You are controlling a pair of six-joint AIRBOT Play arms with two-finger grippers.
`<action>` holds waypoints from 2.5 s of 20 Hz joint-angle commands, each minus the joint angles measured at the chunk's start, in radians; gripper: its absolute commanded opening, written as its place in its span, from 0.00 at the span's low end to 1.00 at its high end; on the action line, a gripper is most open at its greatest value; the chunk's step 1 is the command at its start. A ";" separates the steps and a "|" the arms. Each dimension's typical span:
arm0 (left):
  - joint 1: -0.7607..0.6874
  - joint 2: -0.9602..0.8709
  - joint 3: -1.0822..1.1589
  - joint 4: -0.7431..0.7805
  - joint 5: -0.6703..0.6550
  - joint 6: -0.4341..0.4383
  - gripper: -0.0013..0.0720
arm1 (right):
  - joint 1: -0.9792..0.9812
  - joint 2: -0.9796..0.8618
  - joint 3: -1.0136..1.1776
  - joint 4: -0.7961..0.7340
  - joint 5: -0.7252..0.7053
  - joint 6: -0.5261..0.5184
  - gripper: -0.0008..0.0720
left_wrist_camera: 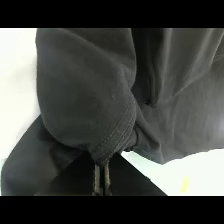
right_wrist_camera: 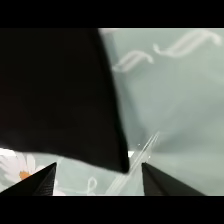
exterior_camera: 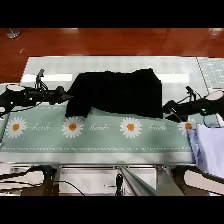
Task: Fold the shirts.
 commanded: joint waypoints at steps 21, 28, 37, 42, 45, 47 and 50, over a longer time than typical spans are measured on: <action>0.069 0.303 1.122 0.060 -0.176 -0.438 0.05 | 0.154 0.261 1.334 -0.150 0.163 0.126 0.03; 0.140 0.659 1.172 0.516 -0.269 -0.478 0.05 | 0.154 0.655 1.231 -0.409 0.341 0.154 0.03; 0.138 0.933 1.117 0.718 -0.365 -0.560 0.05 | 0.154 0.789 1.228 -0.423 0.515 0.198 0.03; 0.138 0.935 0.721 0.620 -0.349 -0.565 0.05 | 0.154 0.789 0.998 -0.396 0.479 0.197 0.03; 0.138 0.878 0.364 0.364 -0.166 -0.470 0.05 | 0.154 0.745 0.768 -0.331 0.306 0.172 0.03; 0.118 0.793 0.203 0.274 -0.043 -0.430 0.05 | 0.154 0.644 0.676 -0.335 0.238 0.169 0.03; 0.008 0.595 0.127 0.272 0.111 -0.394 0.05 | 0.154 0.416 0.655 -0.335 0.137 0.137 0.03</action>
